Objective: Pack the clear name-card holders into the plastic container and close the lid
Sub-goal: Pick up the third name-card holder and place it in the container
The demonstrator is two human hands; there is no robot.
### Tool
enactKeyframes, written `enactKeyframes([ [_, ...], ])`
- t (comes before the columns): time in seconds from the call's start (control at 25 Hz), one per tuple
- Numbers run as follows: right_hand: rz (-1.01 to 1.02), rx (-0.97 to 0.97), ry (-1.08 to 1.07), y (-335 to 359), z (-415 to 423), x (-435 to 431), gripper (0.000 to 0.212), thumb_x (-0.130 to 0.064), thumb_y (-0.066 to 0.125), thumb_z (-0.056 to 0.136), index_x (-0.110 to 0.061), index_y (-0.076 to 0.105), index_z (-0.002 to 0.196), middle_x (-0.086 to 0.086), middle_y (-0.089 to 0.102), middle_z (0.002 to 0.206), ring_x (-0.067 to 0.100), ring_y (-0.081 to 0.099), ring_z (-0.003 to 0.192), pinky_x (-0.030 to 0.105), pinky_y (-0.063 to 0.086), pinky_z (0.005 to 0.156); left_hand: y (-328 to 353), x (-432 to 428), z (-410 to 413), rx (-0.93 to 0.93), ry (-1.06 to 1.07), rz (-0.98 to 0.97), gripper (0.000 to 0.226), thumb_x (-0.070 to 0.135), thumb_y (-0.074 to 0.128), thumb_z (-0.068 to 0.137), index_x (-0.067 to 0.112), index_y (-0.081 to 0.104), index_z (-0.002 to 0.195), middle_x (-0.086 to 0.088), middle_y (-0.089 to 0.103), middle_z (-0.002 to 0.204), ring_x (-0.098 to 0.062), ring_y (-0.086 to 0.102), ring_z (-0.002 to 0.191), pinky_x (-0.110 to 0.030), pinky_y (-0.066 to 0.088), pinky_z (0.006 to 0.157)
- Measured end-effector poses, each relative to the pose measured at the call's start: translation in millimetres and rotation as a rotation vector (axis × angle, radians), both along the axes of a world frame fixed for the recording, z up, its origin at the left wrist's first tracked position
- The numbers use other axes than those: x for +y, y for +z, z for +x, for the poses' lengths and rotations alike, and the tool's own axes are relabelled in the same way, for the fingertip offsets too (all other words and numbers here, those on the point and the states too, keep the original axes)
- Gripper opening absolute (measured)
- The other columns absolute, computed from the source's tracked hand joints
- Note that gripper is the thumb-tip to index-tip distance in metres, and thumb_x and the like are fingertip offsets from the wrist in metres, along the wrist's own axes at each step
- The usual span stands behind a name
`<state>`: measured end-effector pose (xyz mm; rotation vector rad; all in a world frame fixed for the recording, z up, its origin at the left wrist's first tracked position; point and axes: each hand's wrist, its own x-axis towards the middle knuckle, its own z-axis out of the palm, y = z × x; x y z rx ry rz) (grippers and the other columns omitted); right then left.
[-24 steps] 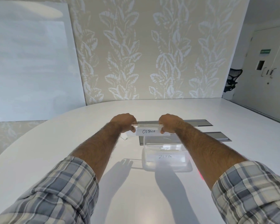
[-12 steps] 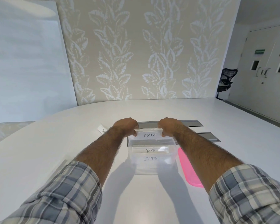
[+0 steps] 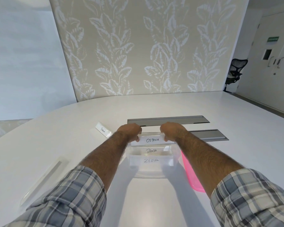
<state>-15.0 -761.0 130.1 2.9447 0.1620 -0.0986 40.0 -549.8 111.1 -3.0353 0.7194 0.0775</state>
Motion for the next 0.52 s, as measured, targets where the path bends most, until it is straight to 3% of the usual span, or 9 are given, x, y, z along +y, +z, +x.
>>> enactKeyframes([
  [0.2,-0.004,0.043,0.004,-11,8,-3,0.042,-0.013,0.071,0.085,-0.011,0.06,0.126,0.009,0.062,0.128,0.03,0.062,0.114,0.042,0.054,0.093,-12,-6,3,0.073,0.021,0.007,0.031,0.011,0.064,0.087,0.021,0.062,0.116,0.006,0.072,0.109,-0.017,0.064,0.07,-0.026,0.035,0.058],
  [0.36,-0.032,0.06,0.014,-19,10,-5,0.042,-0.012,0.069,0.086,-0.009,0.059,0.127,0.009,0.061,0.13,0.03,0.062,0.115,0.043,0.054,0.093,-19,-12,4,0.068,0.025,0.029,0.031,0.014,0.069,0.086,0.02,0.063,0.115,0.001,0.069,0.113,-0.026,0.064,0.098,-0.031,0.039,0.071],
  [0.52,-0.05,0.085,0.034,-28,13,-5,0.042,-0.01,0.068,0.086,-0.008,0.059,0.127,0.01,0.062,0.128,0.03,0.063,0.113,0.044,0.054,0.093,-26,-15,5,0.083,0.025,0.049,0.022,0.009,0.066,0.085,0.02,0.061,0.102,0.002,0.07,0.112,-0.027,0.06,0.094,-0.032,0.038,0.072],
])
